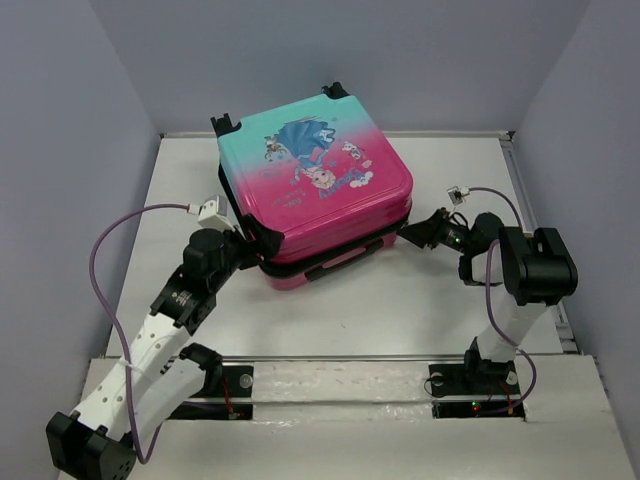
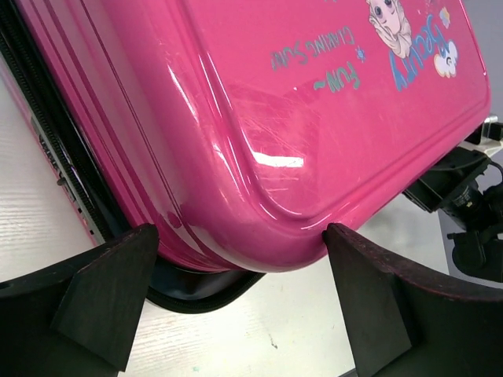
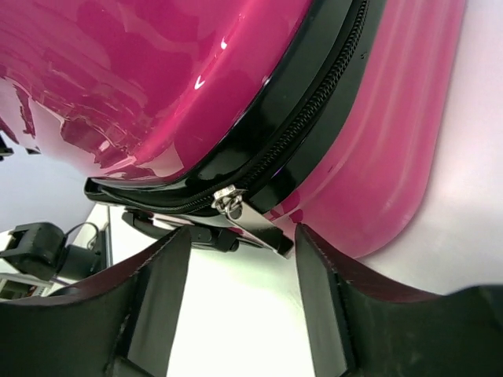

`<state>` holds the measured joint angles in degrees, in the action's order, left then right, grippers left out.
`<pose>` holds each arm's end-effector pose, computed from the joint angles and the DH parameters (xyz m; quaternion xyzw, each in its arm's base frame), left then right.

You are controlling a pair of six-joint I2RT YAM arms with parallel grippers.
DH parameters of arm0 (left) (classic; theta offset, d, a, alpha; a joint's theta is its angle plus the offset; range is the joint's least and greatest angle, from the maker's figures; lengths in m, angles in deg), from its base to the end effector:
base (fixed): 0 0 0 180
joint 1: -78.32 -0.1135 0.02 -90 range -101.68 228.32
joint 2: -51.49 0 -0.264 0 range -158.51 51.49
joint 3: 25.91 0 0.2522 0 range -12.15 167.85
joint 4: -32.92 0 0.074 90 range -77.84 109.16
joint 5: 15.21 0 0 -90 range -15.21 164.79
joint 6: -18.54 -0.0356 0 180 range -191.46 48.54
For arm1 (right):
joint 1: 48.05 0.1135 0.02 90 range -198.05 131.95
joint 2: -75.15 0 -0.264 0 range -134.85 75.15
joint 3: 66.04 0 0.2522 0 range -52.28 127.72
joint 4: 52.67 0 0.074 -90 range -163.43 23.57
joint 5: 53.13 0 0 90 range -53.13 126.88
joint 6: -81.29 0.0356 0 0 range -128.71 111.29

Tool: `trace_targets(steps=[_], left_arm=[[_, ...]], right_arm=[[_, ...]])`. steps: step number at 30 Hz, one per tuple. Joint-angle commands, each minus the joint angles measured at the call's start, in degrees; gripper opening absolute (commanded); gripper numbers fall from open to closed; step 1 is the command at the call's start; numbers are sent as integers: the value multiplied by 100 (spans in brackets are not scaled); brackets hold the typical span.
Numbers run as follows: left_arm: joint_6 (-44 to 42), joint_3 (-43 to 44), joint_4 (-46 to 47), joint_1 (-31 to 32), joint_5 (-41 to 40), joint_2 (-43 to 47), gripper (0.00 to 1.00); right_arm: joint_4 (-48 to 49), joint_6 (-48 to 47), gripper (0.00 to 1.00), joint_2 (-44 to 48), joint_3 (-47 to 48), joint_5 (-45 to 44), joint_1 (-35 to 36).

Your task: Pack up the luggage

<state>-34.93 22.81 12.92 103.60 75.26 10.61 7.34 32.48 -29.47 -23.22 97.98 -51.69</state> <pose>0.1603 -0.0760 0.2976 -0.0737 0.7745 -0.3254 0.5374 0.2983 0.0123 0.1438 -0.0913 0.7065 0.5385 0.4500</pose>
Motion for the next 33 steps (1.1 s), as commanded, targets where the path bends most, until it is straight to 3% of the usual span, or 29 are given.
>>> trace_targets(steps=[1,6,9,15,18,23,28,33], left_arm=[[-199,-60,-43,-23,219,89,99],[-190,54,-553,-23,-468,748,99],[-173,-15,-869,-14,-495,644,99],[537,-463,-678,-5,-1145,994,99],[688,-832,-213,-5,-769,943,99],[890,-1560,947,12,-434,599,99],[1005,-1756,2266,214,-477,248,99],[1084,-1607,2812,891,-908,-226,99]], right_arm=[[638,-85,56,-6,152,25,48],[392,-208,45,-50,267,-19,223],[234,-278,32,-24,337,-72,276],[-1204,-1111,8,836,4,-957,802],[-3152,-1982,7,1616,-102,-2429,1408],[-4089,-2062,7,2682,-453,-3349,1937],[-5555,-2133,7,3762,-340,-4323,2551],[-5972,-1861,7,3941,-120,-4782,3745]])
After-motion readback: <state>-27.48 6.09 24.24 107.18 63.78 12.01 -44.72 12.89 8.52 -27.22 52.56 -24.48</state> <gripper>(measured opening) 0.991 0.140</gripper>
